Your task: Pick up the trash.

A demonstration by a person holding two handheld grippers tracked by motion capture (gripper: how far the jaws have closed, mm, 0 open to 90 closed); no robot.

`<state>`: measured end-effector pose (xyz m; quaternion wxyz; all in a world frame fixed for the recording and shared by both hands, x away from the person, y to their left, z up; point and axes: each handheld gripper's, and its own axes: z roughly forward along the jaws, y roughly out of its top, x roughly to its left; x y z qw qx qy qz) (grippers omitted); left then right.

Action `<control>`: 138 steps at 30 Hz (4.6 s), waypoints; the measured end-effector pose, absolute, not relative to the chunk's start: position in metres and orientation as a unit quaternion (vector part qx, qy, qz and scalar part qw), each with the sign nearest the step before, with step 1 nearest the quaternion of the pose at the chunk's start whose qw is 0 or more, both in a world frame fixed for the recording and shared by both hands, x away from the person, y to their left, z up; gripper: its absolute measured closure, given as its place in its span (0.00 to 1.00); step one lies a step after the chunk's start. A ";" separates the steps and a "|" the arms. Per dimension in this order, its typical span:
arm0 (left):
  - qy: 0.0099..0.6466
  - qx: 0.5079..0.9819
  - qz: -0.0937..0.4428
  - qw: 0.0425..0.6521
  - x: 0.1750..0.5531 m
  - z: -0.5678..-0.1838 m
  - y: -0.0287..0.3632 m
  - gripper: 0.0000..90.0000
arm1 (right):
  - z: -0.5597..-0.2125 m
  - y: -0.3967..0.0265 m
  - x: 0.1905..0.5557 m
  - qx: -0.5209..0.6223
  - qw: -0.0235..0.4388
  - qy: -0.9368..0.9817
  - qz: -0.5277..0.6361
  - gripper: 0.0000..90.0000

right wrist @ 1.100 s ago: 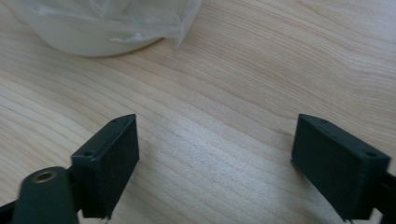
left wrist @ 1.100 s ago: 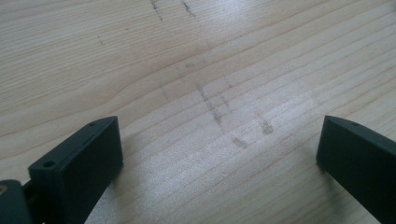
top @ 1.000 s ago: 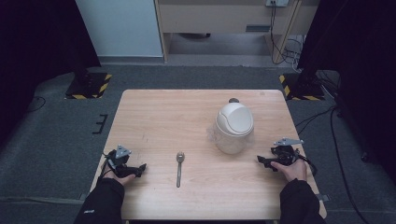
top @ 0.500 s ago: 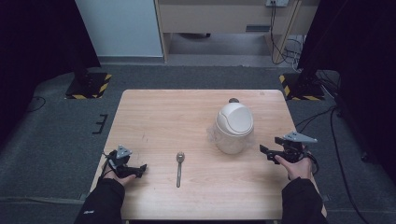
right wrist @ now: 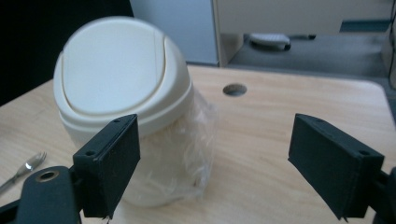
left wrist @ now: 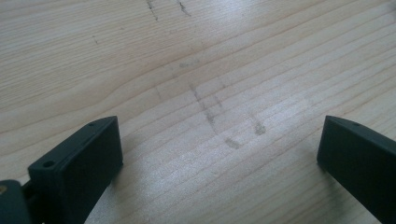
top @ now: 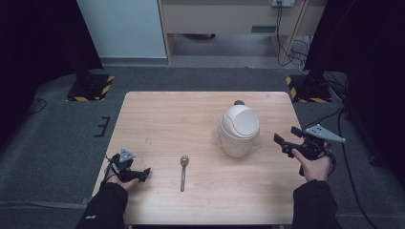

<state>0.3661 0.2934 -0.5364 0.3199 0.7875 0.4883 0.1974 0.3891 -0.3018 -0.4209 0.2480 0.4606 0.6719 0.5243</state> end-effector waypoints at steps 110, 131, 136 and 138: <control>0.483 0.766 0.195 0.377 0.358 -0.503 0.274 0.27 | -0.455 -0.279 0.391 0.450 0.230 0.707 0.495 0.13; 0.465 0.737 0.223 0.437 0.346 -0.478 0.247 0.34 | -0.518 -0.292 0.391 0.468 0.196 0.775 0.377 0.15; 0.468 0.733 0.214 0.445 0.346 -0.476 0.236 0.34 | -0.523 -0.292 0.391 0.468 0.191 0.783 0.362 0.15; 0.465 0.737 0.211 0.443 0.346 -0.476 0.229 0.36 | -0.524 -0.291 0.391 0.466 0.192 0.786 0.356 0.15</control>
